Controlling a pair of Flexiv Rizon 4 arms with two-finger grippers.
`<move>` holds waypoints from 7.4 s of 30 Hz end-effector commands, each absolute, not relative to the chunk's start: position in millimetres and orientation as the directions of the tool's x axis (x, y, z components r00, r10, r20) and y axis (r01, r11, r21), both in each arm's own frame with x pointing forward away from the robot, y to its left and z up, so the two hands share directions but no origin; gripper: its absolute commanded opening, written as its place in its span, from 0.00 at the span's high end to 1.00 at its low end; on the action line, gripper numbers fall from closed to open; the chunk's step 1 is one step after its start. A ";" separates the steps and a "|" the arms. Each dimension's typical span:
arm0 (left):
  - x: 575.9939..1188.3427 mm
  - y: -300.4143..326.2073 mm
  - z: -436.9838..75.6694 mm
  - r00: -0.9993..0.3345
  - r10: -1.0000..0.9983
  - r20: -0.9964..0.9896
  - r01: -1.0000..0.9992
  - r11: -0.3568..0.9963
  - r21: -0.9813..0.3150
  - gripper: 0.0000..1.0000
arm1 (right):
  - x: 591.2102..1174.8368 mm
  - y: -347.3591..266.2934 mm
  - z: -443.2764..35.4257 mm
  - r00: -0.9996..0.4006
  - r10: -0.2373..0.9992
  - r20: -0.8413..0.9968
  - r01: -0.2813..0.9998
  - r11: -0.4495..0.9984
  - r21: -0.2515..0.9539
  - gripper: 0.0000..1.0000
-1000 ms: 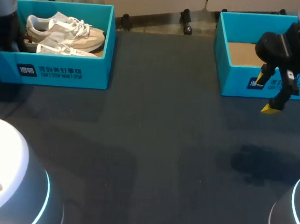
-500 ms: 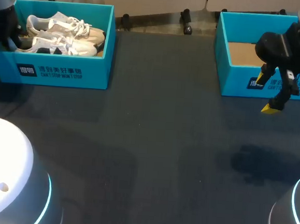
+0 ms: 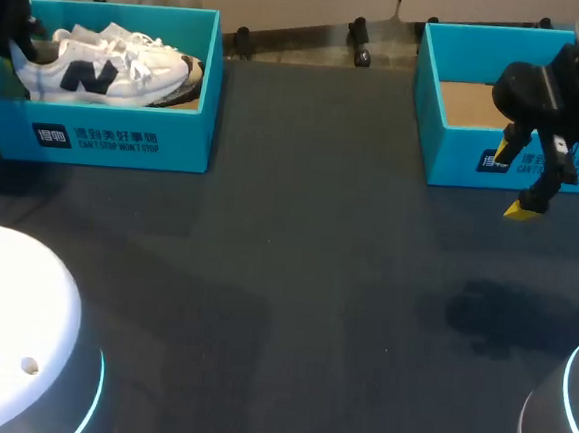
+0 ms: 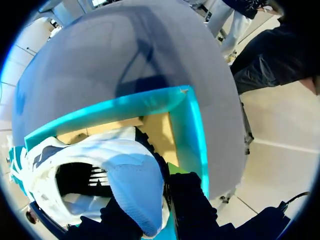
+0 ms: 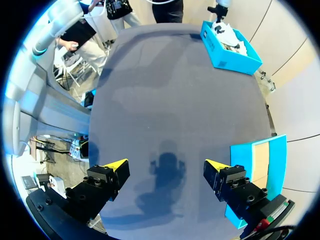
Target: Take the shoe out of the shoebox, open the shoe tongue, remove and reinsert the insole, then place the shoe into the shoebox
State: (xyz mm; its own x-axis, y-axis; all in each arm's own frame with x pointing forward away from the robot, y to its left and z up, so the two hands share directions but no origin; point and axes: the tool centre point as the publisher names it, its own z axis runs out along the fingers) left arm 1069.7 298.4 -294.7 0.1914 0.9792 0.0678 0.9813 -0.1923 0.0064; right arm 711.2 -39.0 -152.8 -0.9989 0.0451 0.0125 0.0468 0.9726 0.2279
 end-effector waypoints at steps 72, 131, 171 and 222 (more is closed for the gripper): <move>907.7 234.5 -149.2 0.206 0.968 0.143 0.978 -0.207 -0.009 1.00 | 712.9 -38.1 -153.4 -0.999 0.046 0.015 0.048 0.973 0.224 0.00; 729.2 24.9 -195.9 0.204 0.964 0.173 0.979 -0.201 -0.036 1.00 | 712.9 -38.1 -153.4 -0.999 0.046 0.015 0.048 0.973 0.224 0.00; 738.4 -19.7 -232.8 0.184 0.966 0.180 0.983 -0.185 -0.010 1.00 | 712.9 -38.1 -153.4 -0.999 0.046 0.015 0.048 0.973 0.224 0.00; 731.3 -54.3 -385.3 0.200 0.952 0.230 0.977 -0.213 0.029 0.99 | 712.9 -38.1 -153.4 -0.999 0.046 0.015 0.048 0.973 0.224 0.00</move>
State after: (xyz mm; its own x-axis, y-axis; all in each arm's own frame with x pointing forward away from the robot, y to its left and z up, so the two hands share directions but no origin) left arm 728.3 -51.6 -382.7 0.1994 0.9521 0.2316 0.9765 -0.2129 0.0345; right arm 711.4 -39.0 -152.8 -0.9989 0.0451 0.0128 0.0468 0.9726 0.2278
